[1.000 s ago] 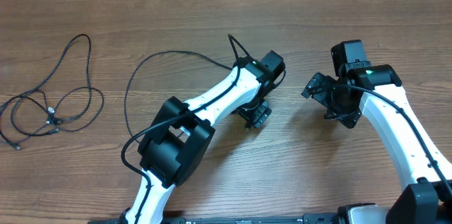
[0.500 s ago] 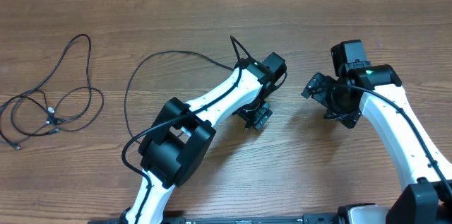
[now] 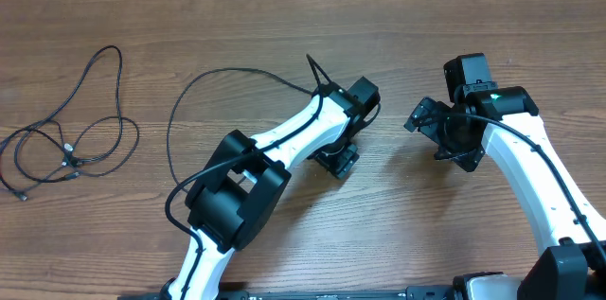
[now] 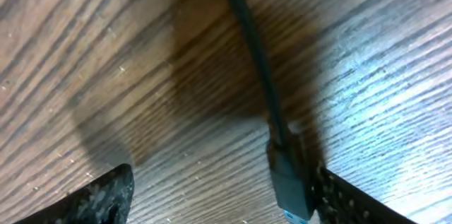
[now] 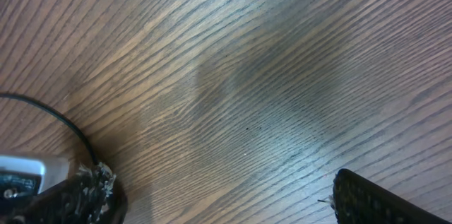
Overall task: Untangle cables
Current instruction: 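Grasp the black cable near its connector end with the left gripper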
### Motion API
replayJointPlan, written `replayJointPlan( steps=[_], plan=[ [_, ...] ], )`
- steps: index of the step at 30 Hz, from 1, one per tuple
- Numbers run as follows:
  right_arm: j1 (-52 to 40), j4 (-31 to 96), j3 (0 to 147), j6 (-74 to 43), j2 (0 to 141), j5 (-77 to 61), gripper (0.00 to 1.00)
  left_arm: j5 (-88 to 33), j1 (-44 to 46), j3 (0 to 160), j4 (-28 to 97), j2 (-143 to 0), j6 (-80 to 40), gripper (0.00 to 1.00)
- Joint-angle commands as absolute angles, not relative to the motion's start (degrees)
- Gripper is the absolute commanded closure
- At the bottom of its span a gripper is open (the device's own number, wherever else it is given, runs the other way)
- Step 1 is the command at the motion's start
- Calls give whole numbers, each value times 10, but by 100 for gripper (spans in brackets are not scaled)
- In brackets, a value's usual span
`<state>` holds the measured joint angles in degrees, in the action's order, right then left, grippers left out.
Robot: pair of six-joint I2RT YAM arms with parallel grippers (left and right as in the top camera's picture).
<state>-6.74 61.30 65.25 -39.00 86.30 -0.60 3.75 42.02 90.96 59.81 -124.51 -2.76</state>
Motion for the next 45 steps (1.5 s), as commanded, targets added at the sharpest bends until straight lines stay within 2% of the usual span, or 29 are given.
replayJointPlan(
  steps=[1, 4, 5, 8, 16, 17, 33, 41, 45],
  plan=[
    [-66, 612, 660, -394, 849, 2, 0, 50, 420, 886, 595, -1252, -34, 26],
    [-66, 612, 660, -394, 849, 2, 0, 50, 420, 882, 595, -1252, -34, 34],
    [-66, 612, 660, -394, 849, 2, 0, 49, 420, 882, 594, -1252, -34, 42],
    [-66, 612, 660, -394, 849, 2, 0, 49, 420, 882, 593, -1252, -34, 54],
    [-66, 612, 660, -394, 849, 2, 0, 49, 420, 882, 593, -1252, -34, 67],
    [-66, 612, 660, -394, 849, 2, 0, 49, 420, 882, 593, -1252, -34, 73],
    [-66, 612, 660, -394, 849, 2, 0, 60, 420, 882, 600, -1252, -43, 89],
    [-66, 612, 660, -392, 849, 2, 0, 185, 420, 882, 645, -1251, -155, 87],
    [-66, 613, 660, -392, 849, 2, 0, 186, 420, 882, 647, -1250, -175, 89]
  ],
)
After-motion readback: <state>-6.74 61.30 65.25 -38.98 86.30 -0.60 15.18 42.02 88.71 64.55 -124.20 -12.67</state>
